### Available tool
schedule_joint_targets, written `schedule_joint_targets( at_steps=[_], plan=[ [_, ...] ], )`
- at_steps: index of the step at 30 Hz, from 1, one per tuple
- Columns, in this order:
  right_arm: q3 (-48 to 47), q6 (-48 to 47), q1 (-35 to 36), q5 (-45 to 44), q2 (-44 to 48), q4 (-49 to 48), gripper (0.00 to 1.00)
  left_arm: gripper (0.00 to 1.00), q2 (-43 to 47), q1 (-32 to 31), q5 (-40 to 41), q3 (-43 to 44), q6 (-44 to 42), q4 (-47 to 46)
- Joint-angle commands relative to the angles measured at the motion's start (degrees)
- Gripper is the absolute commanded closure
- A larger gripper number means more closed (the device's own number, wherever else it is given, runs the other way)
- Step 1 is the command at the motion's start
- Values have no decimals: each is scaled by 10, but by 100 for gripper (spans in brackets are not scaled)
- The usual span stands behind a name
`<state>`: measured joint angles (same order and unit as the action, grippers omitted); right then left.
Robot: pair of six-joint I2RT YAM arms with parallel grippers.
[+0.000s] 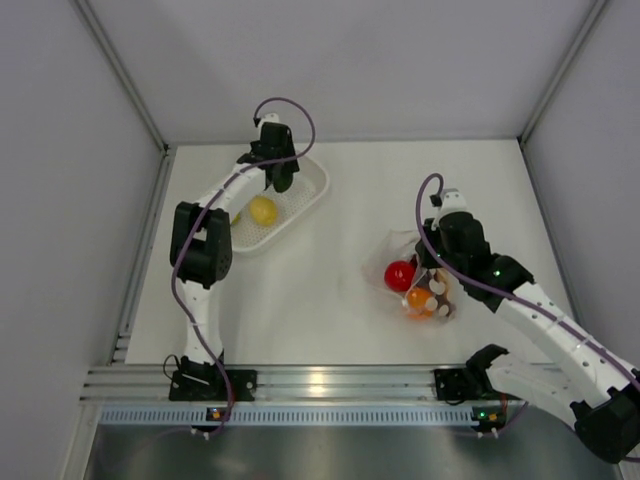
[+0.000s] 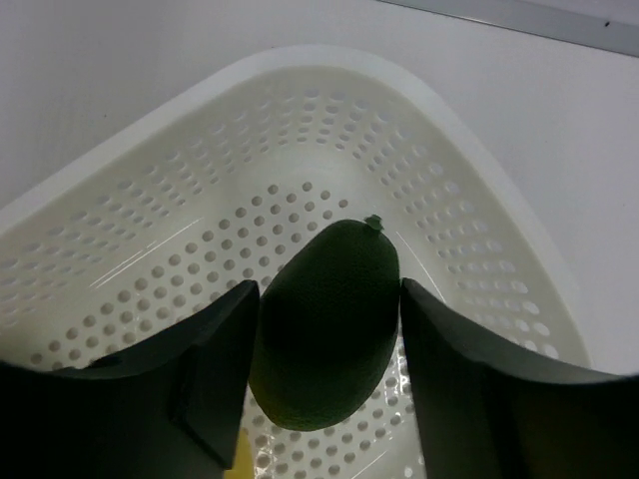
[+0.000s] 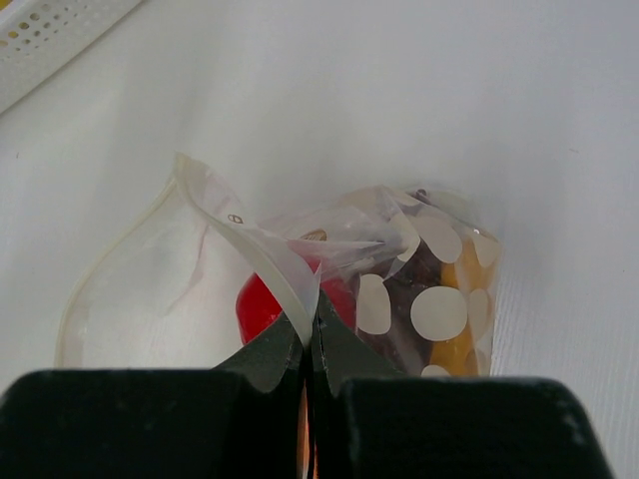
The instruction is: Open the zip-top bag and remove the fake food
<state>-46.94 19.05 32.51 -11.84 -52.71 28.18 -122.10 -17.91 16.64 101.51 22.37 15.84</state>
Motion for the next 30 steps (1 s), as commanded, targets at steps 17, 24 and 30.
schedule_joint_targets(
  at_steps=[17, 24, 30],
  plan=[
    [-68, 24, 4, 15, -46, -50, 100, 7, 230, -19, -128, -112, 69, 15],
    [-58, 49, 4, 18, -53, -67, 100, 12, 417, -204, -51, -273, 83, -46],
    [-47, 59, 4, 16, -44, -78, 100, 25, 444, -359, 53, -300, 112, -48]
  ],
)
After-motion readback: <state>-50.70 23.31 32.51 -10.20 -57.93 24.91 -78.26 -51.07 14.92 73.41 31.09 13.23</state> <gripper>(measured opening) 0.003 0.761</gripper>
